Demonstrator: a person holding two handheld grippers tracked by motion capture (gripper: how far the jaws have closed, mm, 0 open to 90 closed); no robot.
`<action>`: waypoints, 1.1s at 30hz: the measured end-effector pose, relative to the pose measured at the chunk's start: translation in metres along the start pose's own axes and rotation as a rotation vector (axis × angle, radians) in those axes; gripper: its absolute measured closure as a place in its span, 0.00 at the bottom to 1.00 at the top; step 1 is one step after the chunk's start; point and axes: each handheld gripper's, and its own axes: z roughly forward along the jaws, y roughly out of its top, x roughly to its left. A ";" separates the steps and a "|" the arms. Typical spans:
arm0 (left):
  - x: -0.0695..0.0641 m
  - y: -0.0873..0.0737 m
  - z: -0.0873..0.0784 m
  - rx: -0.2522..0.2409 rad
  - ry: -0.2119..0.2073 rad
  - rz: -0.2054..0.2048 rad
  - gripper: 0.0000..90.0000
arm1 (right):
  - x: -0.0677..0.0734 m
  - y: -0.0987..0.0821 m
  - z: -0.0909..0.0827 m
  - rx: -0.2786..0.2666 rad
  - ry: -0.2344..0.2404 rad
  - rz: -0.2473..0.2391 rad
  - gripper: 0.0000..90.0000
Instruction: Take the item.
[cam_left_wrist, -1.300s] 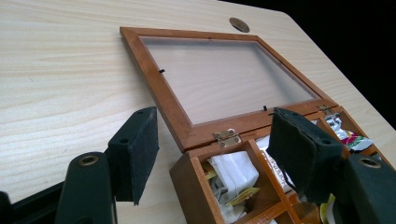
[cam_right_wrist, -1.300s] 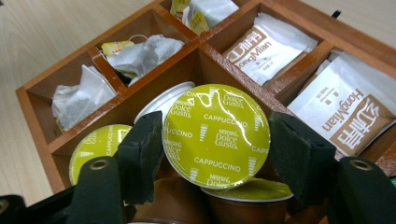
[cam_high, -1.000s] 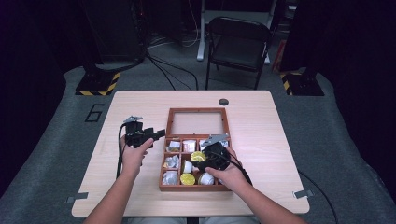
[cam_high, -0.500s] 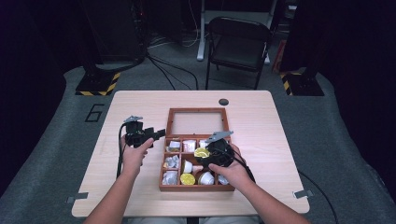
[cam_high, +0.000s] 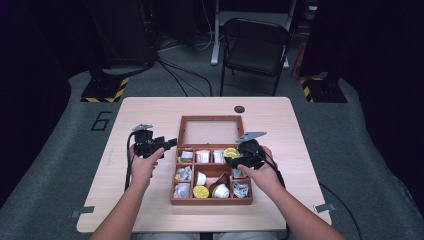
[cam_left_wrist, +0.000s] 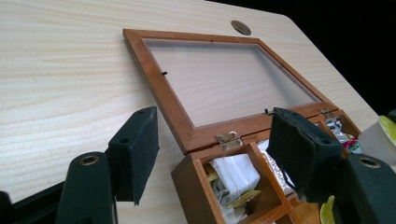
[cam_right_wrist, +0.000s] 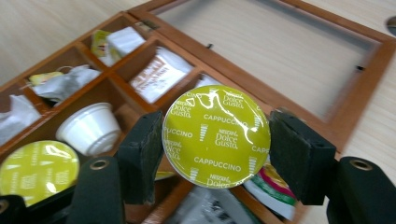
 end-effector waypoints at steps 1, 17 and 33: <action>0.001 0.000 0.000 0.001 -0.001 0.007 0.37 | -0.004 -0.001 -0.001 -0.006 -0.009 -0.001 0.41; 0.002 0.000 0.001 0.007 0.006 0.000 0.37 | -0.048 -0.016 -0.016 -0.001 -0.118 0.086 0.41; 0.003 -0.001 0.004 0.010 0.005 -0.001 0.37 | -0.089 -0.048 -0.021 0.027 -0.227 0.185 0.41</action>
